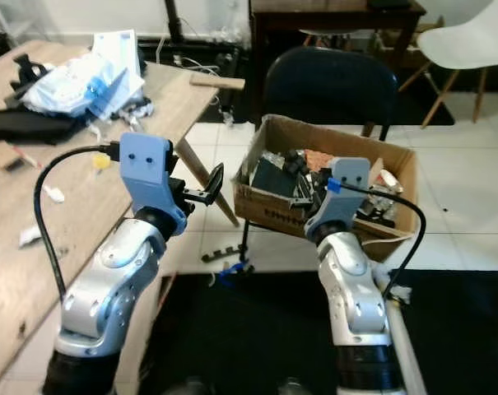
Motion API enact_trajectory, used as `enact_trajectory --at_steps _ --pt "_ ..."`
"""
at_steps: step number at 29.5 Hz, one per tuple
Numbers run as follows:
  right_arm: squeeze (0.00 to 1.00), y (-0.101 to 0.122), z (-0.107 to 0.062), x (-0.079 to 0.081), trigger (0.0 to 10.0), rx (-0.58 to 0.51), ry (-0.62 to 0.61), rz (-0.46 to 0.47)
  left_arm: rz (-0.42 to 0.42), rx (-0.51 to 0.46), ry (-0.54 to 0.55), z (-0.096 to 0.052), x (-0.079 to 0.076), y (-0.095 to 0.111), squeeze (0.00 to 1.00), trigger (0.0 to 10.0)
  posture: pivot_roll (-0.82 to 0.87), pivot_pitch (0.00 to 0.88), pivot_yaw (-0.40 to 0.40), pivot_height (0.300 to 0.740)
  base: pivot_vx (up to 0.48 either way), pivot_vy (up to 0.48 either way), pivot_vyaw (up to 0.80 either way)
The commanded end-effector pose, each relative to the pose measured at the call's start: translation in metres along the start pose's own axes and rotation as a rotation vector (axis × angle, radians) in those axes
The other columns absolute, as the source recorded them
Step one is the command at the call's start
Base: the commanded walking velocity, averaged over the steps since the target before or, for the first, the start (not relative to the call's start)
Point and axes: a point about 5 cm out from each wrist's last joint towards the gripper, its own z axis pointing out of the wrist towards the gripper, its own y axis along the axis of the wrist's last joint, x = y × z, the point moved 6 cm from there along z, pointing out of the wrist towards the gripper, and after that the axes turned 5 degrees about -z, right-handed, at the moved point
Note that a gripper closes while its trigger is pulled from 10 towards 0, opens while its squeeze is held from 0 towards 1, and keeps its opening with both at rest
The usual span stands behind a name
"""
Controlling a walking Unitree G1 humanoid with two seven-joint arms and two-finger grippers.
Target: Picking trash to rubbish bin
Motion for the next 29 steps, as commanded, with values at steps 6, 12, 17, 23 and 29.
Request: enact_trajectory --at_steps 6,12,17,23,29 --pt "0.0 -0.0045 -0.0028 0.0012 10.0 0.013 0.0 0.015 0.027 0.02 -0.025 -0.0022 -0.0033 -0.0026 0.0 10.0 0.14 0.182 0.029 0.74 0.0 0.0 0.0" --pt "0.0 -0.0056 -0.0043 0.0 10.0 0.016 -0.006 0.018 0.047 0.029 -0.043 -0.0019 -0.0064 -0.0038 0.0 10.0 0.14 0.182 0.035 0.74 0.0 0.0 0.0" --pt "0.0 -0.0058 -0.0044 -0.0012 10.0 0.017 -0.01 0.017 0.06 0.036 -0.054 -0.0014 -0.0092 -0.0053 0.0 10.0 0.14 0.182 0.036 0.74 0.0 -0.288 0.0" --pt "0.0 -0.0061 -0.0044 -0.0007 10.0 0.019 -0.008 0.017 0.058 0.042 -0.05 -0.0019 -0.0085 -0.0062 0.0 10.0 0.14 0.182 0.036 0.74 0.0 -0.48 0.0" --pt "0.0 -0.0068 -0.0048 0.0003 10.0 0.023 -0.004 0.014 0.035 0.048 -0.035 -0.0021 -0.0066 -0.0077 0.0 10.0 0.14 0.174 0.035 0.74 0.0 -0.24 0.0"
